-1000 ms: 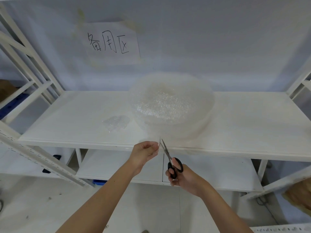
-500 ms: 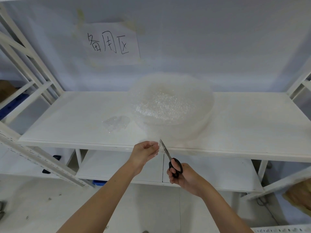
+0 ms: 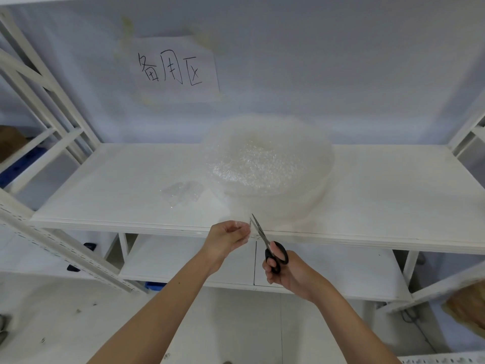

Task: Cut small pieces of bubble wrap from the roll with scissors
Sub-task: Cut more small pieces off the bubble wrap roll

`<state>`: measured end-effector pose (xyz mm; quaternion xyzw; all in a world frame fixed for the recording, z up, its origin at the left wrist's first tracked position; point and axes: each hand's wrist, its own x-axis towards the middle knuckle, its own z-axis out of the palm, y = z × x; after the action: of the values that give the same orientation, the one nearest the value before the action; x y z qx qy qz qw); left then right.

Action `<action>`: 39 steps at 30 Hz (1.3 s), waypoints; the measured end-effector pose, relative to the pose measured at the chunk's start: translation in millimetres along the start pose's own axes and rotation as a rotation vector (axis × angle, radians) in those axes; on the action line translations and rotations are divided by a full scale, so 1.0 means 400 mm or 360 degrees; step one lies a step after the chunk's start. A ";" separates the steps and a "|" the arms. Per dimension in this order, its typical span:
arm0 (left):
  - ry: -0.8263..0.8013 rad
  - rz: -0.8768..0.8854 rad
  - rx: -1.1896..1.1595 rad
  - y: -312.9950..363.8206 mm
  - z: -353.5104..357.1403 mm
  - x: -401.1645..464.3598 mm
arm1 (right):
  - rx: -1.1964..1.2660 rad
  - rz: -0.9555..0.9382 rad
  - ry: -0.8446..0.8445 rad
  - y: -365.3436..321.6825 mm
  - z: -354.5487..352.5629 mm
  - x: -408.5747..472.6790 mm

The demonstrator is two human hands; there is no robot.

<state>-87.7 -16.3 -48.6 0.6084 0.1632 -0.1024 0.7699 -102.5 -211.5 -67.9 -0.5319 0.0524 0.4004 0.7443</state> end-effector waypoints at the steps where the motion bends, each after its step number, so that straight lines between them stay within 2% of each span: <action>1: -0.0002 0.0003 0.0009 0.001 0.000 -0.001 | -0.0021 -0.0004 0.0009 0.001 0.000 -0.002; 9: -0.0011 0.0000 0.0038 -0.005 0.001 -0.001 | 0.0005 -0.0020 0.0063 0.014 0.004 -0.014; 14: -0.0037 0.0005 0.0048 -0.002 0.003 -0.008 | 0.0107 0.0004 -0.0008 0.010 0.006 -0.013; 28: -0.0014 0.0014 0.0113 0.009 0.004 -0.008 | -0.0020 -0.0050 0.0066 0.001 0.015 -0.023; 34: -0.0044 0.0030 0.0158 0.015 0.007 -0.007 | 0.0074 0.0010 -0.0039 -0.015 0.013 -0.019; 39: -0.0006 0.0049 0.0135 0.020 0.002 -0.010 | -0.0083 0.0007 -0.0051 -0.035 0.021 -0.015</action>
<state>-88.6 -15.5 -39.8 0.6428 0.1479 -0.0986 0.7452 -100.4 -209.5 -50.9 -0.5445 0.0313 0.4117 0.7301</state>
